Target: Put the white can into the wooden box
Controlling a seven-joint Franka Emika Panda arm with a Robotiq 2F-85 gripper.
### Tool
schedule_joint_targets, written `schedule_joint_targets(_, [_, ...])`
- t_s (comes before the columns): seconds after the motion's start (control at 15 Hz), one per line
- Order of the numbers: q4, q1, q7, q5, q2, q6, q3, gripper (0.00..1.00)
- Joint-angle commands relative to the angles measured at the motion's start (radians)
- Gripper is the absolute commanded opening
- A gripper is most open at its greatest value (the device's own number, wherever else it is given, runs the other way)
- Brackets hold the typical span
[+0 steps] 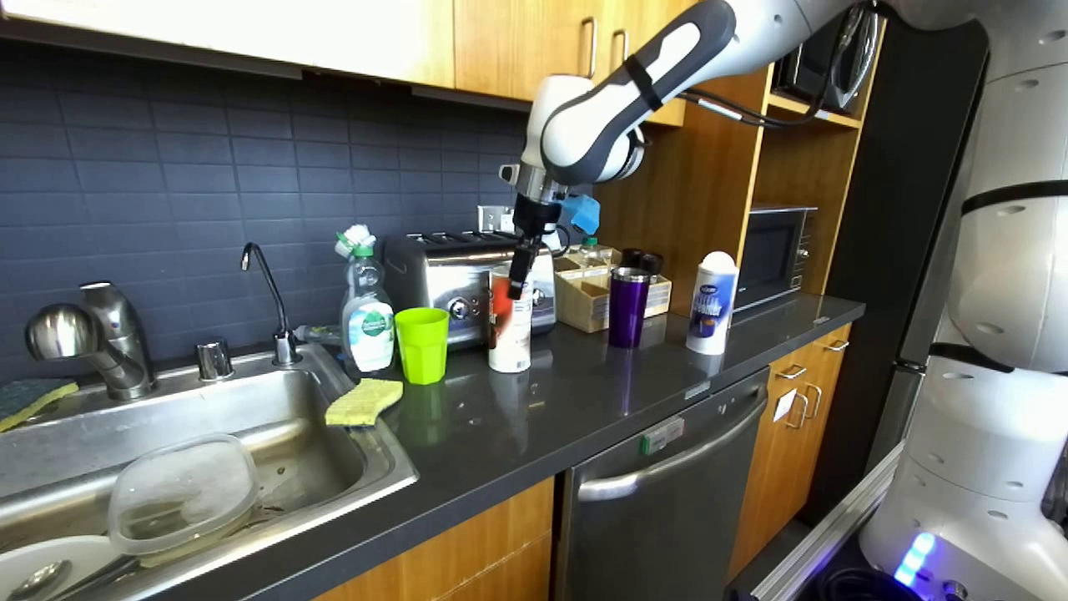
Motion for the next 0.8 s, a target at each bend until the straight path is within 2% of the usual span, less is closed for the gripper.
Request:
schedule_joint_targets(0.0, [-0.007, -0.021, 0.027, 0.023, -0.046, -0.053, -0.011, 0.6])
schedule_joint_targets(0.73, [-0.025, -0.066, 0.044, 0.109, -0.134, -0.084, -0.062, 0.6])
